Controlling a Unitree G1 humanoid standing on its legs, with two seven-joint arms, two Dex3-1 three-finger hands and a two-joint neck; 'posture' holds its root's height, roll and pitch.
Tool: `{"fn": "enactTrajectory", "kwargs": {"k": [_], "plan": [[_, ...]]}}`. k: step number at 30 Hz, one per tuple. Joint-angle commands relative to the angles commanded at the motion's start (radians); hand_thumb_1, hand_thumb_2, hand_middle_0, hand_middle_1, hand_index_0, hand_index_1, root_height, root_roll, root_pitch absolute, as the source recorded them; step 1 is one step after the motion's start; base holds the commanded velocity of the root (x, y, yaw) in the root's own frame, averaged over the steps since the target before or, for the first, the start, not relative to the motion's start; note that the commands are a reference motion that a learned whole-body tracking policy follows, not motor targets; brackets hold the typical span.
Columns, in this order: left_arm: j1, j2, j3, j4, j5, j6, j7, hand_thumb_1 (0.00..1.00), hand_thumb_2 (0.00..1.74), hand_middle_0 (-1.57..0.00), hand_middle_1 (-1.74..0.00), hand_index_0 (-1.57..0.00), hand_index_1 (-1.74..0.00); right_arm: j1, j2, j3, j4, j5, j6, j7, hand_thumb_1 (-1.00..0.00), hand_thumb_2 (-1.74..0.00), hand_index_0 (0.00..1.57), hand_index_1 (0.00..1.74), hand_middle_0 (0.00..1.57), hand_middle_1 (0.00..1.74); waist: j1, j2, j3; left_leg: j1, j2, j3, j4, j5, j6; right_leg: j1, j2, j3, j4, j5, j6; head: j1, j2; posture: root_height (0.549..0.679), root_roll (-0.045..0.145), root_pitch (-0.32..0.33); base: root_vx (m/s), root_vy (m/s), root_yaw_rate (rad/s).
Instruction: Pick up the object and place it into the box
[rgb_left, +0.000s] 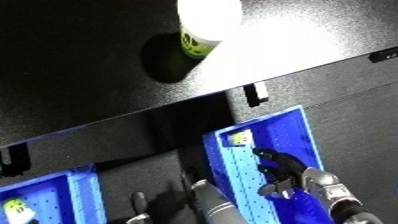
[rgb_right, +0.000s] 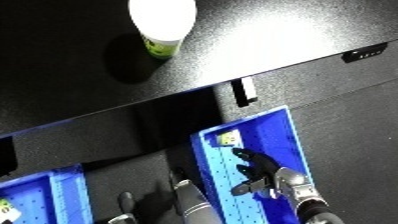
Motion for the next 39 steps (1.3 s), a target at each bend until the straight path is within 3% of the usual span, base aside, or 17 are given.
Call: {"fn": "enactTrajectory", "kwargs": {"k": [1, 2, 3, 5, 11, 14, 19, 24, 30, 35, 39], "plan": [[0.009, 0.006, 0.003, -0.006, -0.002, -0.001, 0.002, 0.00, 0.00, 0.00, 0.00, 0.00, 0.00, 0.021, -0.009, 0.000, -0.055, 0.024, 0.029, 0.042, 0.00, 0.00, 0.00, 0.00, 0.00, 0.00, -0.003, -0.005, 0.000, -0.003, 0.001, 0.001, 0.000, 0.001, 0.0004, -0.003, 0.0010, -0.001, 0.001, 0.000, 0.0006, -0.012, 0.007, 0.640, 0.035, -0.035, -0.011, -0.045, -0.075], [0.027, 0.021, 0.013, -0.010, -0.004, -0.003, 0.000, 0.00, 0.00, 0.00, 0.00, 0.00, 0.00, 0.071, -0.029, 0.001, -0.170, 0.061, 0.076, 0.128, 0.00, 0.00, 0.00, 0.00, 0.00, 0.00, -0.008, -0.015, -0.001, -0.008, 0.005, 0.002, -0.002, 0.003, 0.0007, -0.008, 0.0018, -0.003, 0.002, 0.000, 0.0032, -0.030, 0.017, 0.639, 0.033, -0.031, -0.007, -0.044, -0.082], [0.027, 0.021, 0.013, -0.010, -0.004, -0.003, 0.000, 0.00, 0.00, 0.00, 0.00, 0.00, 0.00, 0.071, -0.029, 0.001, -0.170, 0.061, 0.076, 0.128, 0.00, 0.00, 0.00, 0.00, 0.00, 0.00, -0.008, -0.015, -0.001, -0.008, 0.005, 0.002, -0.002, 0.003, 0.0007, -0.008, 0.0018, -0.003, 0.002, 0.000, 0.0032, -0.030, 0.017, 0.639, 0.033, -0.031, -0.007, -0.044, -0.082], [0.044, 0.043, 0.030, 0.002, -0.002, -0.008, -0.011, 0.00, 0.00, 0.00, 0.00, 0.00, 0.00, 0.132, -0.065, -0.005, -0.327, 0.092, 0.124, 0.234, 0.00, 0.00, 0.00, 0.00, 0.00, 0.00, -0.018, -0.033, -0.007, -0.014, 0.012, 0.006, -0.006, 0.006, -0.0034, -0.013, 0.0010, -0.008, -0.001, 0.001, 0.0085, -0.066, 0.026, 0.640, 0.032, -0.024, -0.002, -0.049, -0.085], [0.068, 0.070, 0.049, 0.019, -0.004, -0.018, -0.018, 0.00, 0.00, 0.00, 0.00, 0.00, 0.00, 0.204, -0.141, -0.032, -0.611, 0.105, 0.218, 0.401, 0.00, 0.00, 0.00, 0.00, 0.00, 0.00, -0.038, -0.062, -0.019, -0.024, 0.028, 0.016, -0.004, 0.007, -0.0163, -0.022, -0.0044, -0.018, 0.000, 0.000, 0.0144, -0.112, 0.031, 0.639, 0.031, -0.014, 0.006, -0.038, -0.085], [0.072, 0.074, 0.045, 0.027, -0.007, -0.023, -0.019, 0.00, 0.00, 0.00, 0.00, 0.00, 0.00, 0.210, -0.174, -0.045, -0.715, 0.141, 0.231, 0.473, 0.00, 0.00, 0.00, 0.00, 0.00, 0.00, -0.043, -0.069, -0.025, -0.024, 0.034, 0.019, -0.003, 0.008, -0.0222, -0.022, -0.0058, -0.021, -0.002, -0.001, 0.0149, -0.121, 0.027, 0.640, 0.031, -0.012, 0.022, -0.021, -0.055], [0.073, 0.066, 0.034, 0.049, -0.014, -0.039, -0.022, 0.00, 0.00, 0.00, 0.00, 0.00, 0.00, 0.175, -0.182, -0.092, -0.893, 0.325, 0.205, 0.525, 0.00, 0.00, 0.00, 0.00, 0.00, 0.00, -0.052, -0.069, -0.035, -0.020, 0.041, 0.023, -0.004, 0.006, -0.0302, -0.016, -0.0048, -0.019, -0.005, -0.005, 0.0147, -0.137, 0.026, 0.640, 0.034, -0.012, 0.036, 0.000, -0.029], [0.076, 0.036, 0.028, 0.058, -0.005, -0.041, -0.013, 0.00, 0.00, 0.00, 0.00, 0.00, 0.00, 0.111, -0.128, -0.138, -1.054, 0.518, 0.157, 0.524, 0.00, 0.00, 0.00, 0.00, 0.00, 0.00, -0.056, -0.055, -0.044, -0.018, 0.043, 0.026, 0.001, -0.001, -0.0344, -0.013, -0.0050, -0.011, -0.001, -0.014, 0.0144, -0.125, 0.036, 0.640, 0.039, -0.014, 0.037, 0.027, -0.001], [0.074, 0.005, 0.025, 0.065, 0.017, -0.028, -0.014, 0.00, 0.00, 0.00, 0.00, 0.00, 0.00, -0.007, -0.044, -0.201, -1.177, 0.685, 0.017, 0.340, 0.00, 0.00, 0.00, 0.00, 0.00, 0.00, -0.052, -0.035, -0.049, -0.017, 0.036, 0.026, 0.012, -0.010, -0.0358, -0.009, -0.0072, -0.005, 0.007, -0.021, 0.0083, -0.095, 0.048, 0.640, 0.047, -0.019, 0.033, 0.031, 0.038], [0.084, -0.009, 0.033, 0.058, 0.030, -0.024, -0.022, 0.00, 0.00, 0.00, 0.00, 0.00, 0.00, -0.059, 0.008, -0.283, -1.214, 0.702, -0.061, 0.227, 0.00, 0.00, 0.00, 0.00, 0.00, 0.00, -0.050, -0.022, -0.053, -0.018, 0.031, 0.025, 0.018, -0.015, -0.0331, -0.008, -0.0091, -0.003, 0.014, -0.024, 0.0055, -0.089, 0.073, 0.640, 0.051, -0.022, 0.036, 0.027, 0.034], [0.091, -0.012, 0.039, 0.049, 0.036, -0.016, -0.021, 0.00, 0.00, 0.00, 0.00, 0.00, 0.00, -0.072, 0.012, -0.351, -1.216, 0.664, -0.175, 0.135, 0.00, 0.00, 0.00, 0.00, 0.00, 0.00, -0.054, -0.018, -0.053, -0.018, 0.028, 0.028, 0.016, -0.014, -0.0330, -0.009, -0.0073, -0.003, 0.012, -0.020, 0.0054, -0.109, 0.087, 0.641, 0.051, -0.020, 0.018, 0.023, 0.010]]}}
